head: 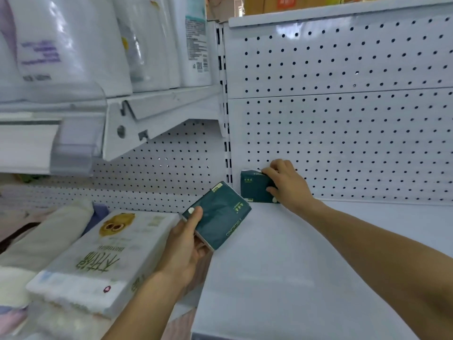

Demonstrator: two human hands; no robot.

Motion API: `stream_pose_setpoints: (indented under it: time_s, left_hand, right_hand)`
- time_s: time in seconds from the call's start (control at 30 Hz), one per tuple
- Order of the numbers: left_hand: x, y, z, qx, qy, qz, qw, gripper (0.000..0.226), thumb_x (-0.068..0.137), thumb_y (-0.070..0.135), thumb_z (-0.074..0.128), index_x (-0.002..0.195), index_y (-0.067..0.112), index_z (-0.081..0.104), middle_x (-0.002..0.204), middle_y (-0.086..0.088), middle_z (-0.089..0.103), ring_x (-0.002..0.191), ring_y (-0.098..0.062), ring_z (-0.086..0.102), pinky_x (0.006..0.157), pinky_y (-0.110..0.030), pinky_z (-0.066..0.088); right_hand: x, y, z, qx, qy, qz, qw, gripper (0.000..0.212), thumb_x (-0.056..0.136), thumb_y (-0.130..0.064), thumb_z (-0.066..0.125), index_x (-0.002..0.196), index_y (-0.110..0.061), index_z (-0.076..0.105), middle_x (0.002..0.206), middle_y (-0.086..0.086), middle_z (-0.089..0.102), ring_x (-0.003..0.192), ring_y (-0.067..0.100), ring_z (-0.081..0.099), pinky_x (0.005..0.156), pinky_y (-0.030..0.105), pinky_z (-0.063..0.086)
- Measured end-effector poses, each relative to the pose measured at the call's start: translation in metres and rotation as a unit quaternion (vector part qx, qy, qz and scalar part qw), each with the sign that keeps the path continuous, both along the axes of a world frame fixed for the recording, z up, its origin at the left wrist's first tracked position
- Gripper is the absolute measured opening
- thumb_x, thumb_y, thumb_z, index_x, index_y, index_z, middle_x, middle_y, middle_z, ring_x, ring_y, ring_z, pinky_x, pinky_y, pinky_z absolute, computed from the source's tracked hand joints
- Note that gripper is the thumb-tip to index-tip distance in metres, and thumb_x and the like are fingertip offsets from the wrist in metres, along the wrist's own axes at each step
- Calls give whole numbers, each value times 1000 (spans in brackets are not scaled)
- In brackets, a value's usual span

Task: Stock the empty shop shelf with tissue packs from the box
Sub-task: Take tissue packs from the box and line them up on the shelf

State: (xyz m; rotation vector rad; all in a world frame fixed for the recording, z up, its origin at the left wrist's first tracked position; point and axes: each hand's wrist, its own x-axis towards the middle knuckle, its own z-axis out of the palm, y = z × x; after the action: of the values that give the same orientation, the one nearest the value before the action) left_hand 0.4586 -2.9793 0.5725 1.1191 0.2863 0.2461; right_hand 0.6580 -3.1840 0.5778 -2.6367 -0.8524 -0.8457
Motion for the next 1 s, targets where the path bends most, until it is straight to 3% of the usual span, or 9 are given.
stream_pose_setpoints:
  time_s: [0.17, 0.27, 0.33, 0.4, 0.5, 0.57, 0.63, 0.8, 1.0]
  left_hand:
    - [2, -3, 3, -28, 2, -5, 1000, 26, 97, 31, 57, 116, 15, 66, 107, -3, 75, 96, -18, 72, 86, -41, 55]
    - [0, -5, 5, -72, -7, -11, 997, 21, 96, 19, 58, 114, 10, 65, 109, -7, 74, 101, -23, 70, 90, -44, 53]
    - [0, -9, 6, -96, -21, -17, 995, 20, 94, 10, 56, 111, 5, 65, 111, -12, 73, 102, -24, 68, 90, -42, 53]
    - [3, -18, 7, -114, -40, -20, 993, 21, 93, 4, 54, 111, 1, 64, 111, -16, 71, 99, -24, 67, 86, -37, 55]
    - [7, -37, 10, -68, -48, -33, 996, 31, 92, 8, 56, 122, 1, 58, 119, -17, 68, 102, -23, 65, 93, -40, 51]
    - [7, -49, 10, 95, -14, -39, 995, 28, 94, 21, 60, 120, 9, 56, 119, -10, 67, 102, -18, 62, 95, -38, 48]
    - [7, -55, 6, 252, 9, -47, 967, 29, 95, 32, 61, 118, 18, 49, 117, 0, 61, 103, -10, 57, 86, -28, 47]
    - [34, -40, -7, 462, -32, -46, 885, 51, 94, 28, 63, 137, 27, 37, 135, 10, 38, 124, -8, 42, 97, -25, 35]
    - [95, -35, 8, 625, -104, 6, 773, 70, 94, 27, 64, 152, 29, 25, 155, 6, 24, 140, -15, 26, 110, -30, 29]
  right_hand:
    - [-3, 3, -1, -13, -59, -22, 998, 52, 75, -19, 77, 123, -13, 59, 121, 11, 54, 110, 33, 49, 80, 42, 43]
    - [-37, 6, 11, 140, 17, -8, 990, 40, 90, -36, 63, 125, -17, 57, 118, 4, 56, 107, 25, 52, 84, 41, 45]
    - [-74, 11, 22, 295, 241, 33, 924, 42, 94, -54, 50, 112, -19, 63, 105, -3, 65, 99, 19, 61, 82, 39, 50]
    - [-108, 17, 28, 372, 454, 86, 805, 62, 83, -70, 46, 107, -17, 67, 102, -1, 71, 100, 17, 65, 83, 37, 54]
    - [-143, 22, 24, 383, 550, 146, 727, 47, 81, -56, 65, 113, -21, 66, 107, -4, 73, 101, 14, 67, 77, 36, 57]
    - [-152, 16, 24, 442, 543, 132, 702, 35, 84, -33, 73, 114, -20, 65, 105, -2, 73, 98, 16, 68, 72, 34, 59]
    - [-146, -3, 27, 456, 502, 97, 729, 35, 82, -22, 76, 113, -15, 62, 101, 1, 73, 90, 18, 69, 66, 33, 59]
    - [-112, -80, 43, 258, 298, -32, 919, 39, 77, -21, 79, 102, -16, 50, 93, 2, 63, 82, 22, 62, 68, 34, 51]
    - [-71, -121, 40, 184, 238, -77, 951, 47, 79, -22, 77, 113, -34, 46, 102, -2, 64, 84, 19, 63, 76, 41, 56]
